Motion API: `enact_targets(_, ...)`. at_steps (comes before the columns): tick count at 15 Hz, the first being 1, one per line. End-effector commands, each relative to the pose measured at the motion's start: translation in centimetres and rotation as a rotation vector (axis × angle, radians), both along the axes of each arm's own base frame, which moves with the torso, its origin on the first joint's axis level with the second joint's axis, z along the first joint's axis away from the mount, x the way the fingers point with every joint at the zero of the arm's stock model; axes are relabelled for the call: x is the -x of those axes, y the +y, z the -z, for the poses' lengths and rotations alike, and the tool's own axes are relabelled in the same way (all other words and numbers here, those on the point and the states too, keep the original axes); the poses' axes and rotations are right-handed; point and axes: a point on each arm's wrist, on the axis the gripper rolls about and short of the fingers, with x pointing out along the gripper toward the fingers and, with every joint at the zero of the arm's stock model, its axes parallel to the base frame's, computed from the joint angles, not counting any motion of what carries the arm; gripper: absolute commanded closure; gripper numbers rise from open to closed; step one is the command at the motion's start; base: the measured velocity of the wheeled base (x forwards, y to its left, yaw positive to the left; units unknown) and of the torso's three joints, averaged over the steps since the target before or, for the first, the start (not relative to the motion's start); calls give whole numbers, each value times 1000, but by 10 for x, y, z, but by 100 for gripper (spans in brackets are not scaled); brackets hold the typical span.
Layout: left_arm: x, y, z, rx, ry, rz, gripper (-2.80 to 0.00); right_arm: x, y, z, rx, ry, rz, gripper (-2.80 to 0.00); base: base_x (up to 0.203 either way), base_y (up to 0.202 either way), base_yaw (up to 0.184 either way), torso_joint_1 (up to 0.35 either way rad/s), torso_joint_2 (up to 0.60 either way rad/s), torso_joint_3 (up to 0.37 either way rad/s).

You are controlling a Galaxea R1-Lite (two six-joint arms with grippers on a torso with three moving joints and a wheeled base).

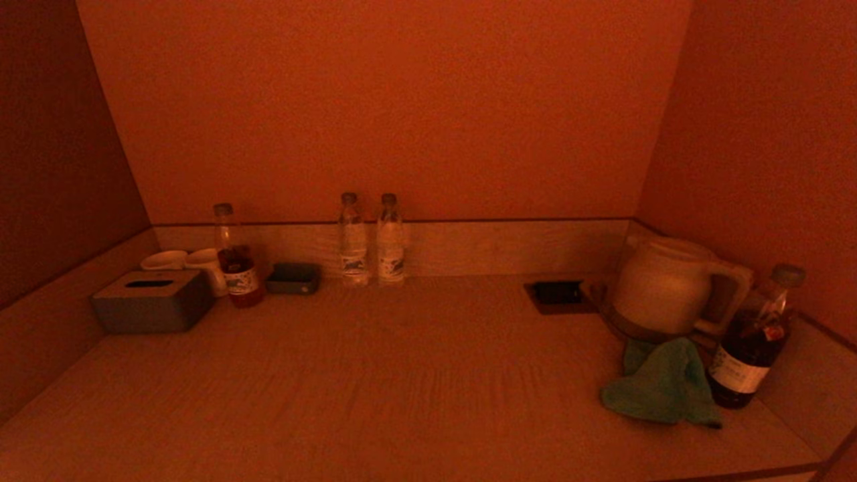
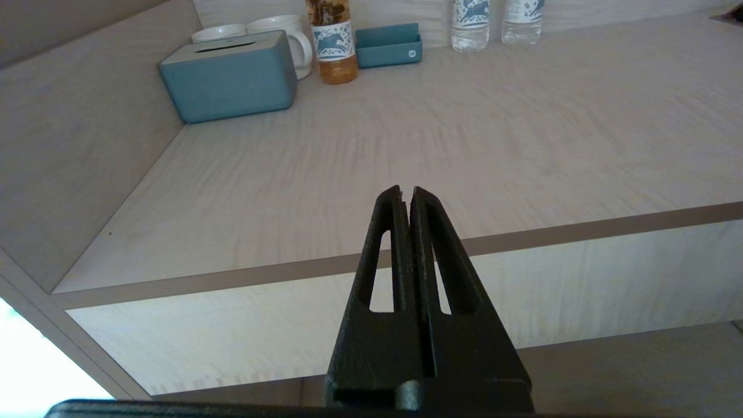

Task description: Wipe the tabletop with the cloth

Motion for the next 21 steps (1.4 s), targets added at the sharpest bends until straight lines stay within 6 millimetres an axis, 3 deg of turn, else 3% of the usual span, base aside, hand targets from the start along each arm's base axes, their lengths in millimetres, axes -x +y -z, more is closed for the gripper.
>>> enact_targets(1,0,0,0,0,0,0,0,0,0,0,1,1,-1,0,0,0,0,0,0,0)
enact_targets(21,0,0,0,0,0,0,0,0,0,1,-14,-3,9,0,0,0,0,0,0,0)
